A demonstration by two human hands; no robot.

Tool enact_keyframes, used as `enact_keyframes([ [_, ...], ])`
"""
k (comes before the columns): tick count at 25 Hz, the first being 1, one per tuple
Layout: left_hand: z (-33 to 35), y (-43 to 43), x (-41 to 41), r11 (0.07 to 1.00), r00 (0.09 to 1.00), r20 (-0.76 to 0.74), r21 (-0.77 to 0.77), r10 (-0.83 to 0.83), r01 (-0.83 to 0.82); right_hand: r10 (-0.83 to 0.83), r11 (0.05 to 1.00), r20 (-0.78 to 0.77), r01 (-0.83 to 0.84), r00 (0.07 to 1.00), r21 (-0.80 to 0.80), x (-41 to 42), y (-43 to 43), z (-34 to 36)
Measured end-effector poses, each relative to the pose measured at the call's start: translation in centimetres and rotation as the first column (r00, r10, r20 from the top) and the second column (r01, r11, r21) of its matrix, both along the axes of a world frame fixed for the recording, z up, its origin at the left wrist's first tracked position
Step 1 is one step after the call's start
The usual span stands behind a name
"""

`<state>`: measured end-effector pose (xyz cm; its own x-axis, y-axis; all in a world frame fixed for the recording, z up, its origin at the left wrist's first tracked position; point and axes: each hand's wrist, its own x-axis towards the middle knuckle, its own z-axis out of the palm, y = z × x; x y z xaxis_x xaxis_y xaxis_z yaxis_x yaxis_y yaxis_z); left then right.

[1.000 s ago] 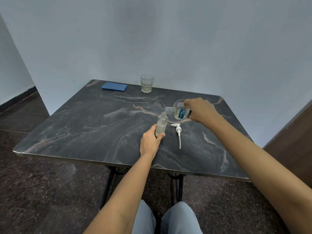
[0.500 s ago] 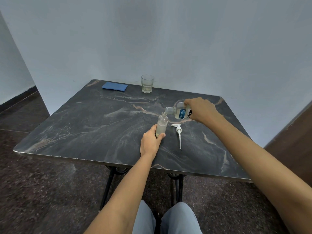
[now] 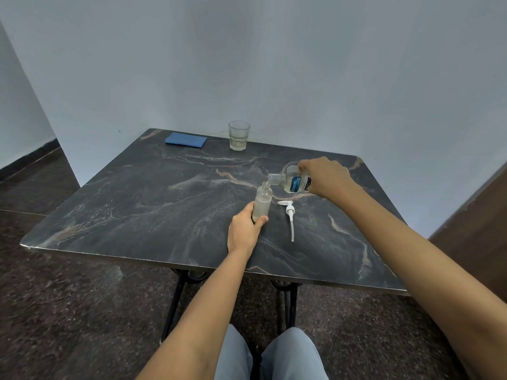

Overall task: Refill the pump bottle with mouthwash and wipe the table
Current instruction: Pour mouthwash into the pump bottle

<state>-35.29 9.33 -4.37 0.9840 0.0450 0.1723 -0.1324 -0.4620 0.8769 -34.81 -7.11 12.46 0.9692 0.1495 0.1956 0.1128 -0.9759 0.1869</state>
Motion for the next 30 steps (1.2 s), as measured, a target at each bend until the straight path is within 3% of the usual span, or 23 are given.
enact_keyframes([
  [30, -0.10, 0.02, 0.17, 1.000, 1.000, -0.005, 0.009, 0.004, -0.004, -0.004, 1.000, 0.002, 0.004, 1.000, -0.025, -0.08, 0.22, 0.37],
])
